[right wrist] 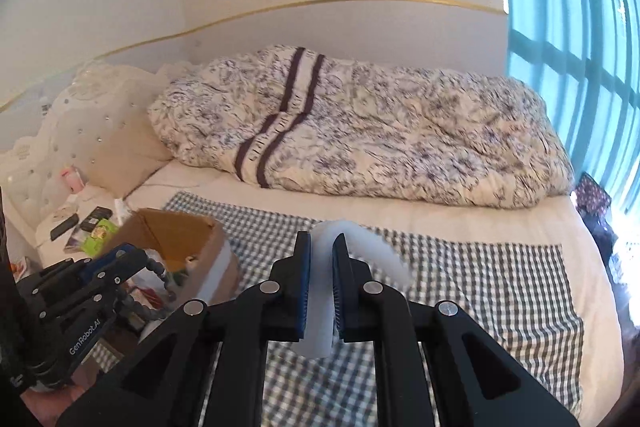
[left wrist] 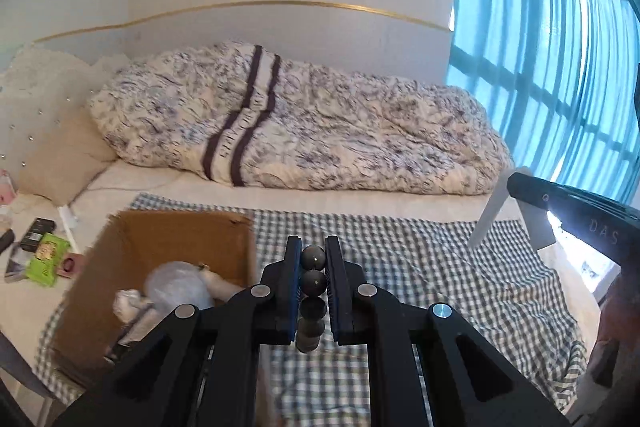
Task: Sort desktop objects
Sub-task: 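Lift the bracelet and white tube and carry them over the box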
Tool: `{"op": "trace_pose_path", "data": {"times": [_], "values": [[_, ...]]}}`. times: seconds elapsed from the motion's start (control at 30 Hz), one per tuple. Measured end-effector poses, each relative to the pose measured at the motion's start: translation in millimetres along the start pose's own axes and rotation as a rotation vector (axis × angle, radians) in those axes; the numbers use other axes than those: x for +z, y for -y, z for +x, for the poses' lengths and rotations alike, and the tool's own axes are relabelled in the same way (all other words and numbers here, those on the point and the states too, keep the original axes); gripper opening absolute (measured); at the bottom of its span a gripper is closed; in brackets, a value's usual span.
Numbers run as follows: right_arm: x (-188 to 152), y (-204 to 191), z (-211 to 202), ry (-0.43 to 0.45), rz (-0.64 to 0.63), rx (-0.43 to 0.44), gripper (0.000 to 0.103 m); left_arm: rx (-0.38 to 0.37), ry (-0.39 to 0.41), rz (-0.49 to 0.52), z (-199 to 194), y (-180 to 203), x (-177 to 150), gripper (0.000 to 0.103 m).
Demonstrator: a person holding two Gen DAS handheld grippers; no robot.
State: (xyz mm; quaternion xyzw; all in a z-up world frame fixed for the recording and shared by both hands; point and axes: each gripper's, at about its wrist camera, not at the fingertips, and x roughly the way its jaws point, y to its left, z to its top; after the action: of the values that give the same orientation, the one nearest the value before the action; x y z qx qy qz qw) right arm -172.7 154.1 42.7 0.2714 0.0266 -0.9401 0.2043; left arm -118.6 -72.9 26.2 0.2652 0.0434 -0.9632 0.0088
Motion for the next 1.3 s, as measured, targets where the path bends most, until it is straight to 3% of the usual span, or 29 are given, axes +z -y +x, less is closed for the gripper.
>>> {"op": "trace_pose_path", "data": {"times": [0.37,0.77,1.3], "values": [[32,-70,-15,0.089,-0.065,0.114,0.009,0.094,0.057,-0.022,-38,-62,25,0.011],[49,-133,-17,0.144,-0.12,0.204,0.01,0.14,0.078,-0.012,-57,-107,36,0.011],[43,-200,43,0.07,-0.202,0.269,0.011,0.149,-0.029,-0.058,-14,-153,10,0.011]]}}
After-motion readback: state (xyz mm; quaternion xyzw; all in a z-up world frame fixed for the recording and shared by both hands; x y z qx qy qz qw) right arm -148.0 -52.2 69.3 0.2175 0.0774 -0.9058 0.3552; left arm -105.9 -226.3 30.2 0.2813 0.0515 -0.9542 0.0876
